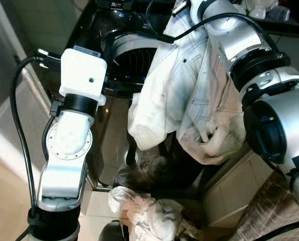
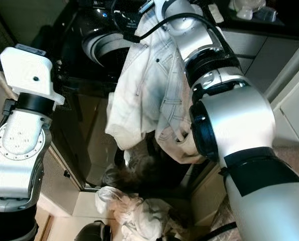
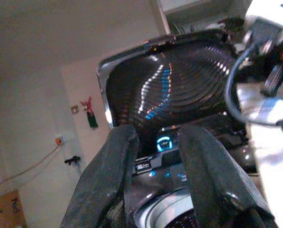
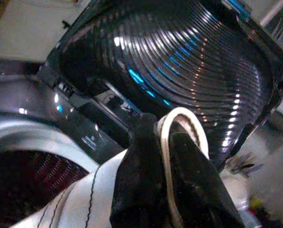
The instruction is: Clothes washing
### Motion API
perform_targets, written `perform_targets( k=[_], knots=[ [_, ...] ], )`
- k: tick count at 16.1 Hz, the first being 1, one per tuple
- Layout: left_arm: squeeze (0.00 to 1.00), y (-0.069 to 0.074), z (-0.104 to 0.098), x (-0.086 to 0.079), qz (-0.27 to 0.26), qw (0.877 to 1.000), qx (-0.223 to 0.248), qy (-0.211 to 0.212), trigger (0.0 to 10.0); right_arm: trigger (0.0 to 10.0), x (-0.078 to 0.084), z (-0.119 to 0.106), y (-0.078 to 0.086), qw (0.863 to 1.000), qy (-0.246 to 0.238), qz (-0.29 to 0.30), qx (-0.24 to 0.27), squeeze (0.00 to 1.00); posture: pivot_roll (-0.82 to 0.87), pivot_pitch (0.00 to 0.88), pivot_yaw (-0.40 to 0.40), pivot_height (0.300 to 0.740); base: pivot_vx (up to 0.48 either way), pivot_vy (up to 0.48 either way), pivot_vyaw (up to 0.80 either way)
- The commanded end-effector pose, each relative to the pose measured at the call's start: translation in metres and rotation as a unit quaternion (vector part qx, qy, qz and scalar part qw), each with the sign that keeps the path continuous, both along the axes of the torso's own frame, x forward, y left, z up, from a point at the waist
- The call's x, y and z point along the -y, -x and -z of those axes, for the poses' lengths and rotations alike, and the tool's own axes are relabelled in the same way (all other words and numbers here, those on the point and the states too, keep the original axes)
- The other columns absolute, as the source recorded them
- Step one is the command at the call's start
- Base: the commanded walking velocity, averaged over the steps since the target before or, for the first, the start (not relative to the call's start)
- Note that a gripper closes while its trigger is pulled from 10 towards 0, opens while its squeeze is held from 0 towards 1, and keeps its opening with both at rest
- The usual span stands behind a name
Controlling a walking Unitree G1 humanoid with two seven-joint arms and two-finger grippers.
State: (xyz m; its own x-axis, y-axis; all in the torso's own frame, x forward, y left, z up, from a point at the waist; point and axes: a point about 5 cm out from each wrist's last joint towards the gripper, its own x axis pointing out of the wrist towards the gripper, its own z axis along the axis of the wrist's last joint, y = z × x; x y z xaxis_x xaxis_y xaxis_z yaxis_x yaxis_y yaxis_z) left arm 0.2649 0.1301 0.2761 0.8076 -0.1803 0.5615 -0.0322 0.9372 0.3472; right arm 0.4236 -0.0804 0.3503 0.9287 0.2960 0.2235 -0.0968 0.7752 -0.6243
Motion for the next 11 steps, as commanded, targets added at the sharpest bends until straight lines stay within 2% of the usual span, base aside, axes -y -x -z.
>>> perform_targets(
  k=[1,3,5,7,8,9,10,11],
  knots=[
    [0.0,0.003,-0.002,0.0,0.003,1.0,0.003,-0.009,10.0,10.0,-0.002,0.012,-0.001,0.999,0.038,0.012,-0.004,0.0,0.16,0.0,-0.075,0.74,0.0,0.0,0.0],
    [0.0,0.004,-0.001,0.0,0.002,1.0,-0.001,-0.011,10.0,10.0,-0.001,0.01,-0.001,0.999,0.033,0.015,-0.007,0.0,0.17,0.0,-0.078,0.74,0.0,0.0,0.0],
    [0.0,0.005,0.002,-0.001,0.0,1.0,-0.012,-0.011,10.0,10.0,0.0,-0.012,0.001,1.0,0.012,0.012,0.011,0.0,0.18,0.0,-0.083,0.74,0.0,0.0,0.0],
    [0.0,0.009,0.007,0.002,0.009,0.999,-0.03,-0.023,10.0,10.0,-0.005,-0.009,0.001,0.993,0.083,-0.024,-0.082,0.0,0.2,0.007,-0.098,0.74,0.0,0.0,0.0],
    [0.0,0.013,0.014,0.002,0.018,0.998,-0.051,-0.025,10.0,10.0,-0.002,-0.015,0.002,0.987,0.13,-0.015,-0.096,0.0,0.22,0.03,-0.11,0.74,0.0,0.0,0.0],
    [0.0,0.015,0.017,0.002,0.017,0.998,-0.057,-0.026,10.0,10.0,0.002,-0.024,0.002,0.99,0.12,0.012,-0.069,0.0,0.23,0.032,-0.11,0.74,0.0,0.0,0.0],
    [0.0,0.017,0.017,-0.003,0.002,0.998,-0.059,-0.029,10.0,10.0,0.015,-0.097,0.02,0.975,0.08,0.122,0.168,0.0,0.26,0.05,-0.122,0.74,0.0,0.0,0.0],
    [0.0,0.016,0.015,-0.006,-0.011,0.998,-0.055,-0.03,10.0,10.0,0.016,-0.118,0.03,0.967,0.021,0.116,0.225,0.0,0.26,0.051,-0.125,0.74,0.0,0.0,0.0]
  ],
)
